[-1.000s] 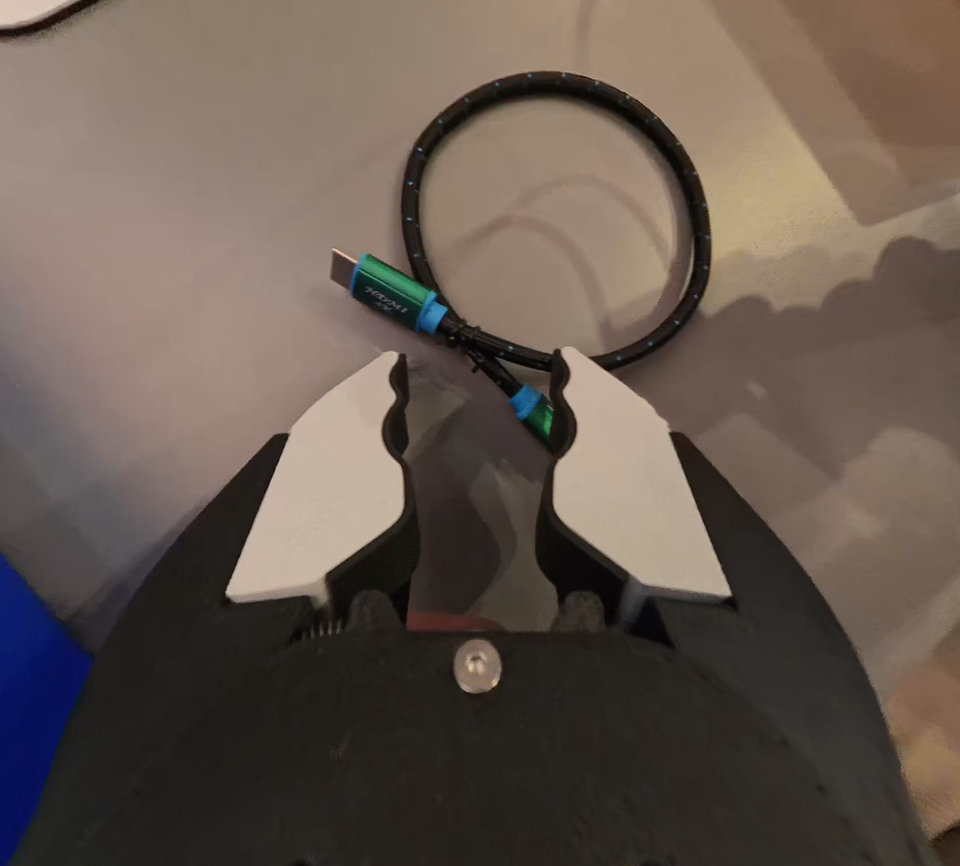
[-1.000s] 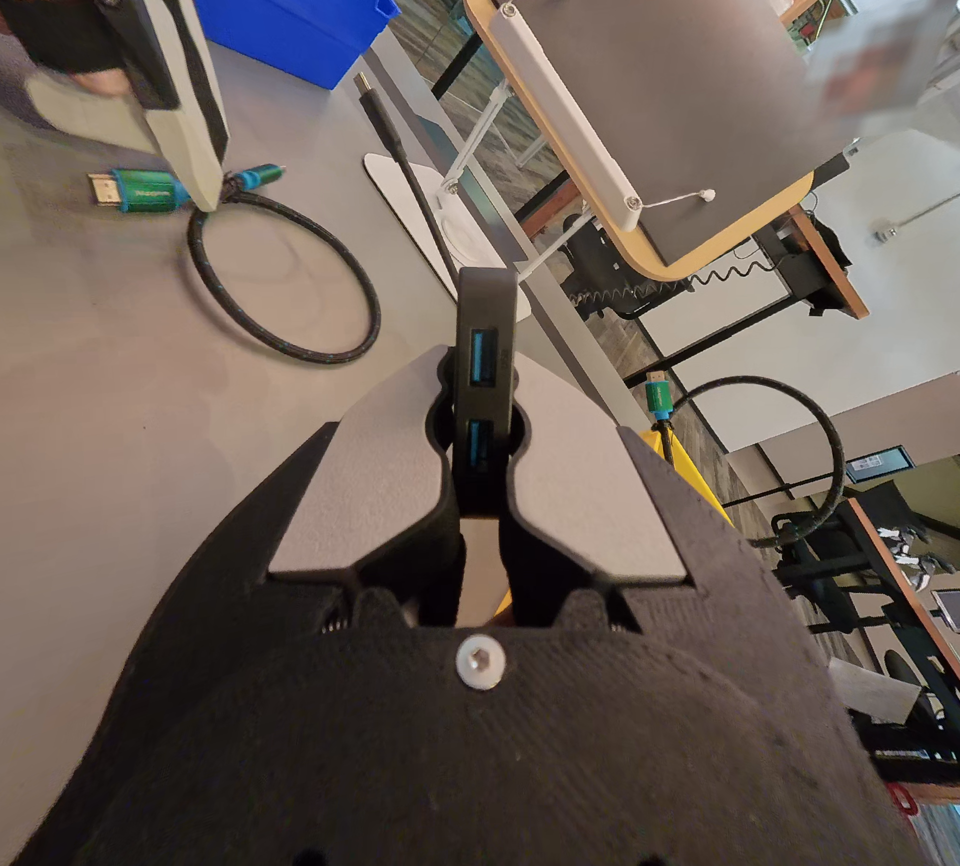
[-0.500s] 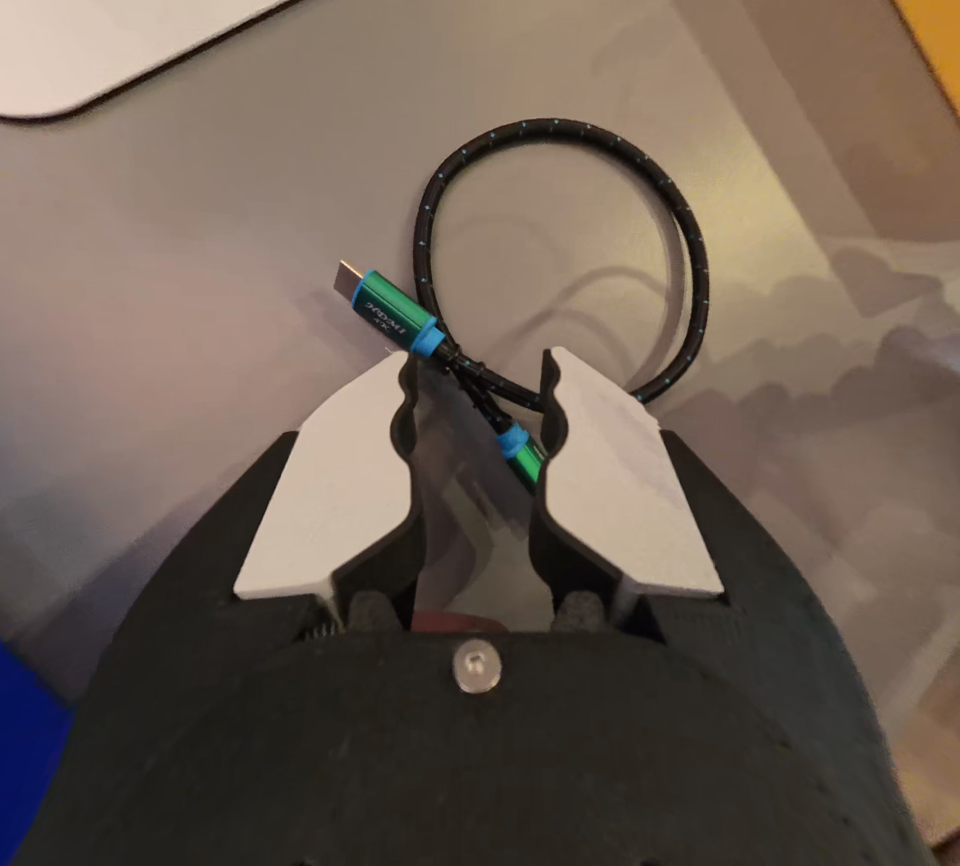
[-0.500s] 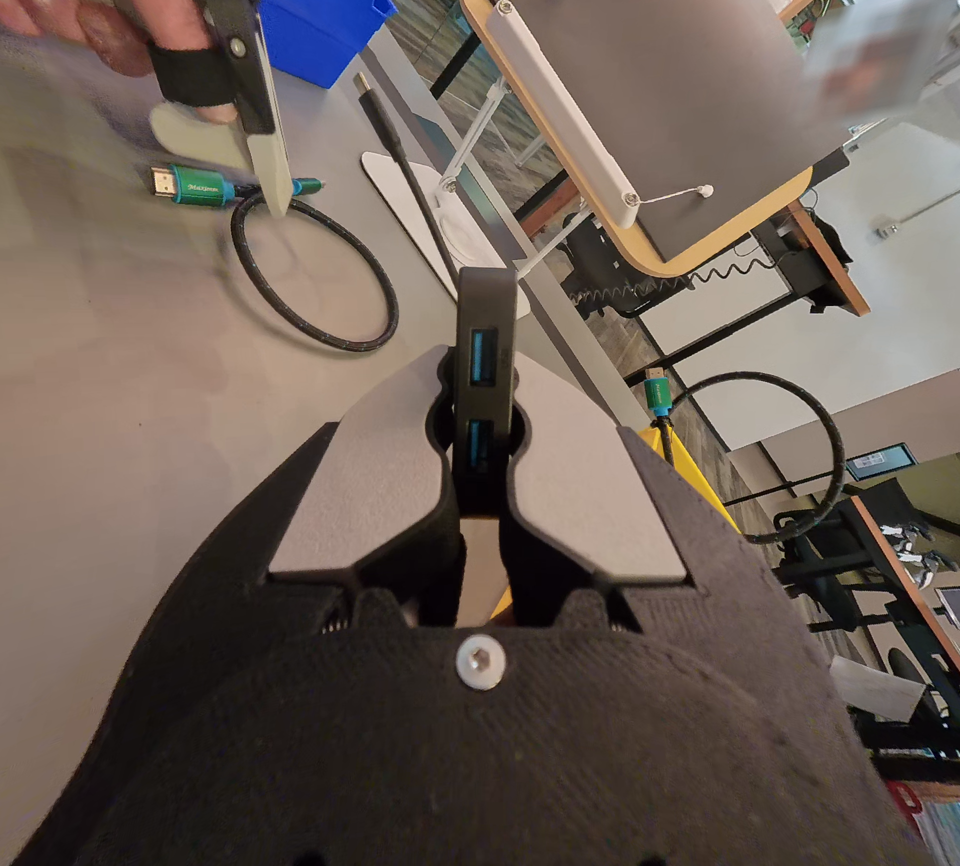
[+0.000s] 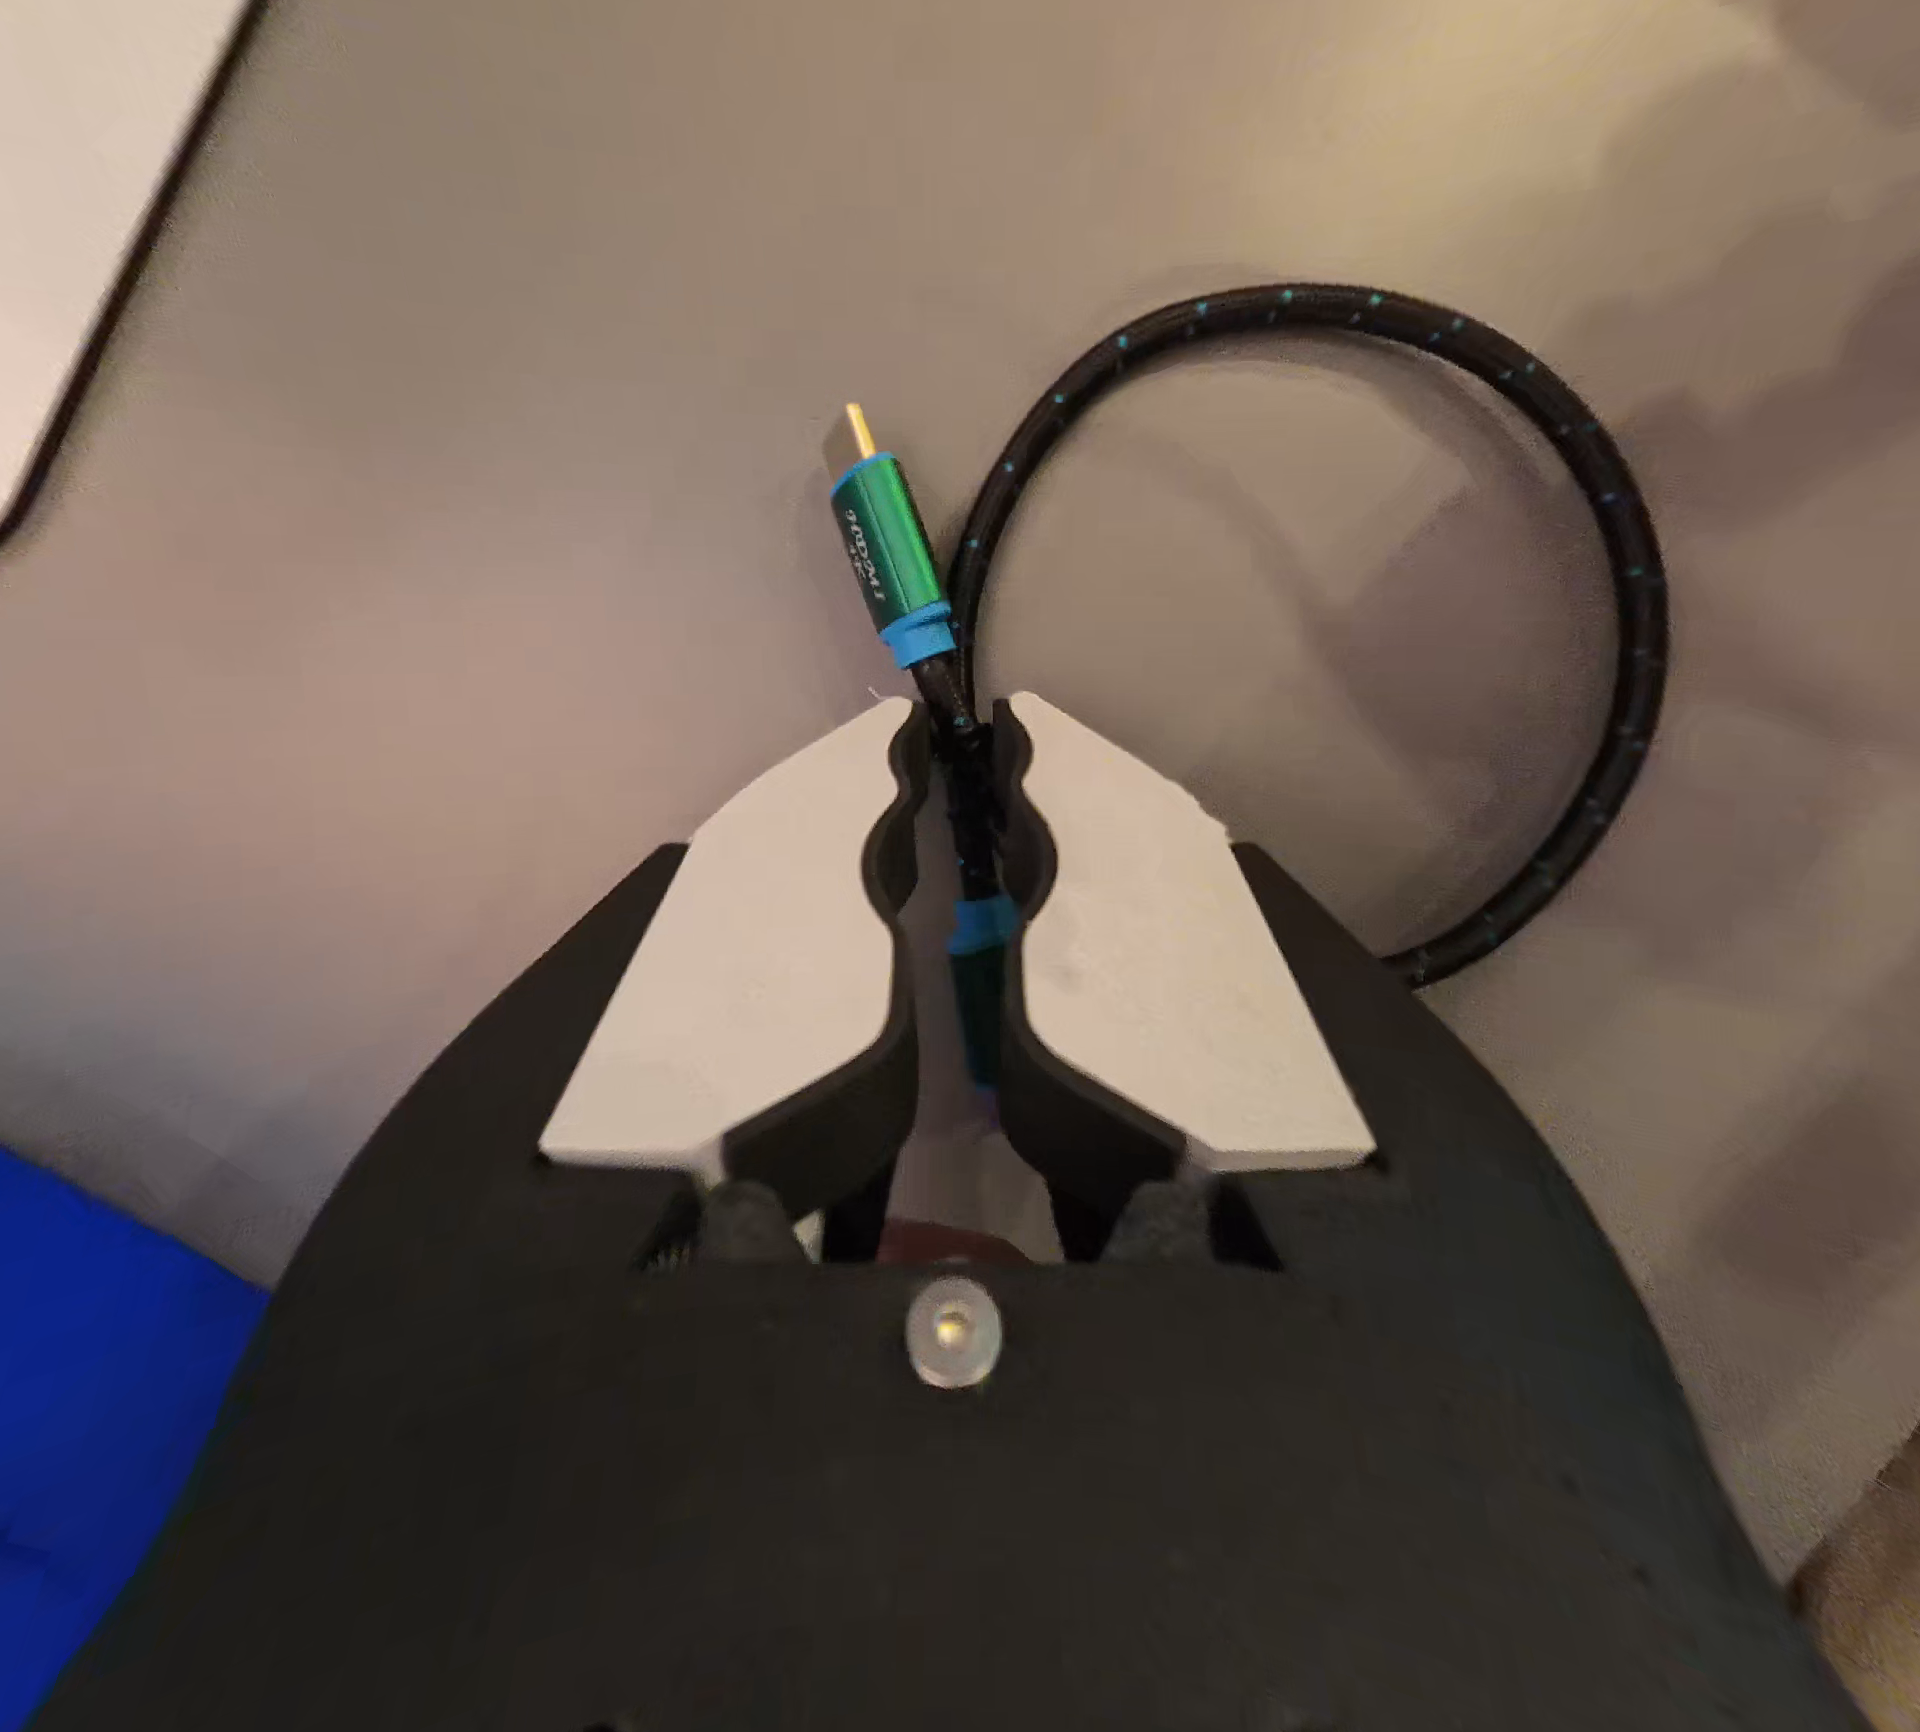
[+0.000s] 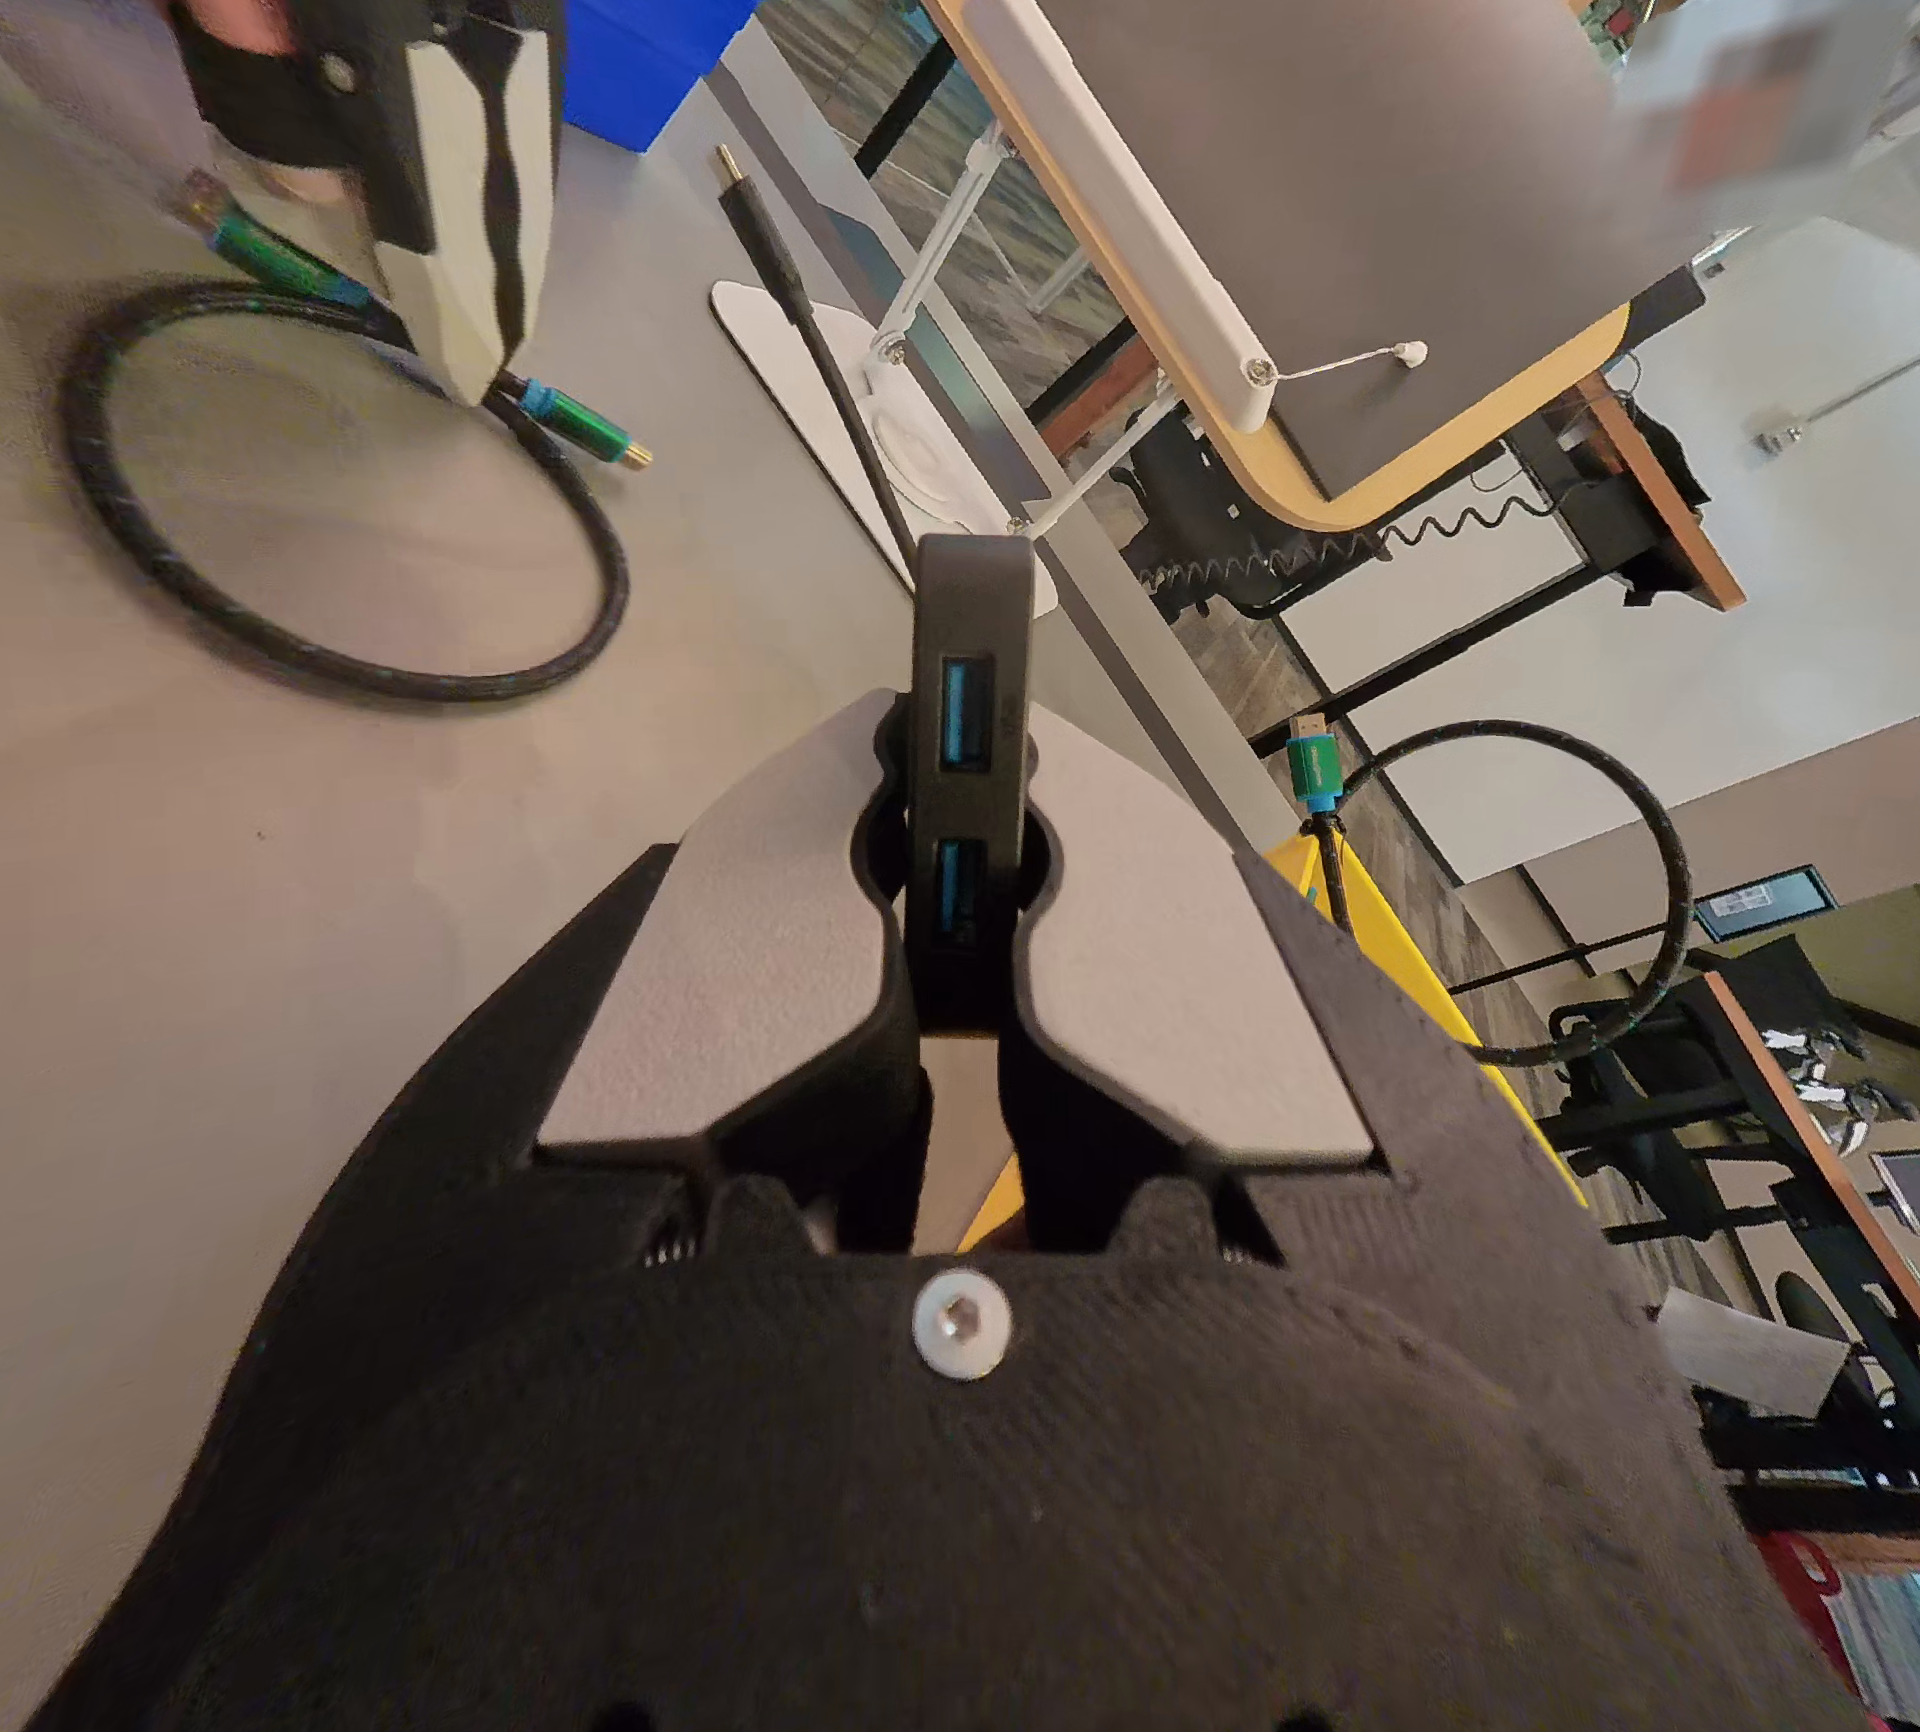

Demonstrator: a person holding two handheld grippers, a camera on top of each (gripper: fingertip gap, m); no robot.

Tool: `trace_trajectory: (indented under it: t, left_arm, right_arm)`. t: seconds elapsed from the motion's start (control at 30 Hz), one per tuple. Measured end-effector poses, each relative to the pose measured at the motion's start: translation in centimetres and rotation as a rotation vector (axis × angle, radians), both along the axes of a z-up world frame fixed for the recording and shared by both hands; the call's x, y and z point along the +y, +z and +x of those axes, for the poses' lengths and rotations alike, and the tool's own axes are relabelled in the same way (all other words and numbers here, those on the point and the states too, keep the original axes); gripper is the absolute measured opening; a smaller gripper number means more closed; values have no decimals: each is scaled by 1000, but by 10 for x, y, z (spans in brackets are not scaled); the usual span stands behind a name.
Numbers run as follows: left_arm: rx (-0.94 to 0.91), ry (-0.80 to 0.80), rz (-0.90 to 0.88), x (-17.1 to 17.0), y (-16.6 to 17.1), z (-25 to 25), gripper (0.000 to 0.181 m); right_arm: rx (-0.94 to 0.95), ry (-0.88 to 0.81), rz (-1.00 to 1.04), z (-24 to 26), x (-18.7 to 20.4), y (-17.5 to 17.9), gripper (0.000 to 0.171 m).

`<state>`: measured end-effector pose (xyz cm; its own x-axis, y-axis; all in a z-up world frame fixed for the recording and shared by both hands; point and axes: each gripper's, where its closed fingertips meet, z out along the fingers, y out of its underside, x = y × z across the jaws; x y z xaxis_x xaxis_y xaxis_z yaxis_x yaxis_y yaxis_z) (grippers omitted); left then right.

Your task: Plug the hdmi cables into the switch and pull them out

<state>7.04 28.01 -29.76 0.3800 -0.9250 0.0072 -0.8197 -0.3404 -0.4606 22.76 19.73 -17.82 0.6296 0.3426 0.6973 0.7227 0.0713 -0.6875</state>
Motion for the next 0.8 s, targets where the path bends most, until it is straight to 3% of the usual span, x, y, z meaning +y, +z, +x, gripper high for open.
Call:
trace_trajectory:
  t: [0.07, 0.1, 0.17, 0.27, 0.53, 0.8]
  left_arm:
    - [47, -47, 48, -2, 0, -4, 15]
    - [74, -55, 70, -1, -1, -6, 28]
    - [56, -84, 91, -4, -2, 0, 34]
    - [27, -60, 114, 1, -4, 6, 13]
    - [18, -110, 255, 4, 2, 6, 9]
    - [11, -255, 517, -18, 48, -4, 9]
  right_arm:
    - [3, 0, -3, 0, 1, -1, 13]
    - [4, 0, -4, 0, 1, -2, 13]
    - [7, 3, -7, -2, 2, -3, 13]
    - [6, 8, -11, -6, 2, -3, 13]
    - [14, 7, -23, -4, 2, -5, 13]
    - [17, 26, -28, -8, 6, -8, 13]
